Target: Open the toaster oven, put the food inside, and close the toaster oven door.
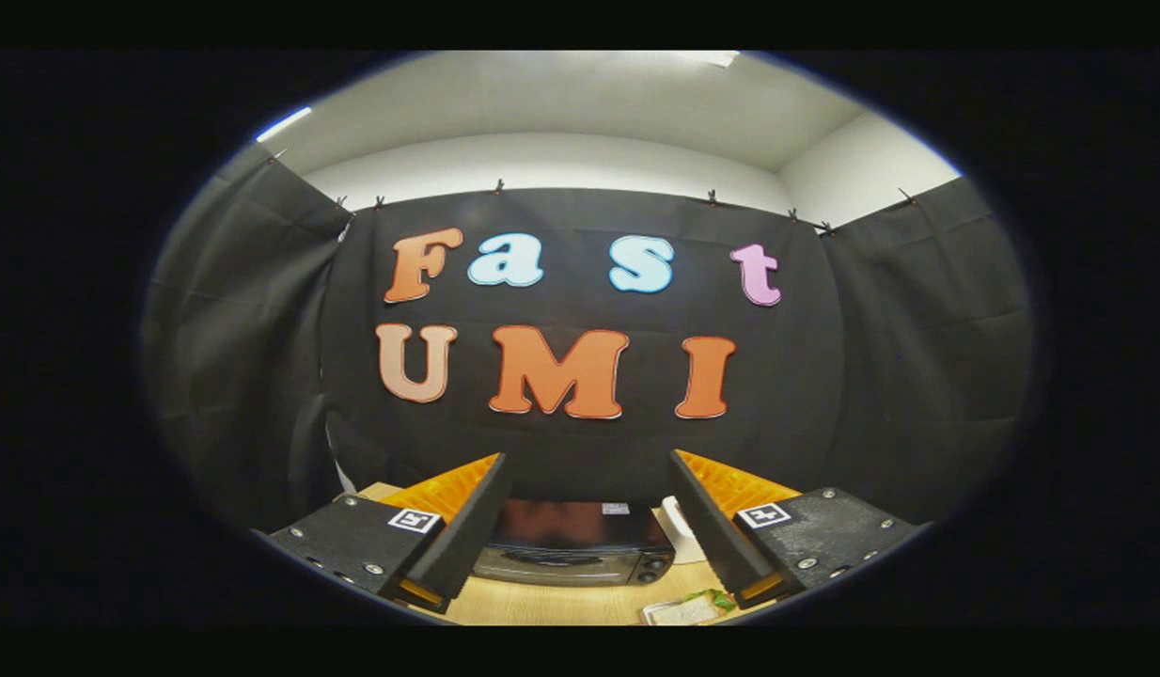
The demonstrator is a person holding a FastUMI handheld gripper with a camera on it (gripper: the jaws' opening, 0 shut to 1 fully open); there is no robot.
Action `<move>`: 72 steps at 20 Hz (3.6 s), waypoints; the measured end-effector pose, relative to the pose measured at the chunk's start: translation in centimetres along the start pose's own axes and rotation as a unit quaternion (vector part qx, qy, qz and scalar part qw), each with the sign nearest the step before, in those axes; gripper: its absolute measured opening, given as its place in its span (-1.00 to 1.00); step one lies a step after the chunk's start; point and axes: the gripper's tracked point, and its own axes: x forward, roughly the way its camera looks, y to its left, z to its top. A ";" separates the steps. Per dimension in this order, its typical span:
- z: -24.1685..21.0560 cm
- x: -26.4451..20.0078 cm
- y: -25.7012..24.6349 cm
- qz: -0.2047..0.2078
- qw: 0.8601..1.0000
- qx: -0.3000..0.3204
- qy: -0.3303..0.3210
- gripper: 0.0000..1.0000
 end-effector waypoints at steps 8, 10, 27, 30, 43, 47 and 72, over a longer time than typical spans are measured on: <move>-0.5 0.2 0.7 0.007 1.000 0.004 -0.001 0.98; -0.9 0.5 0.8 0.004 1.000 0.002 0.003 0.98; -16.1 7.9 6.0 0.046 0.993 0.029 0.108 0.99; -20.2 9.9 6.5 0.045 0.988 0.018 0.146 0.99; -30.4 14.3 7.5 0.048 0.970 0.010 0.236 0.99; -30.4 14.2 7.8 0.051 0.971 0.018 0.231 0.99; -32.5 3.7 6.7 0.029 0.957 0.017 0.290 0.98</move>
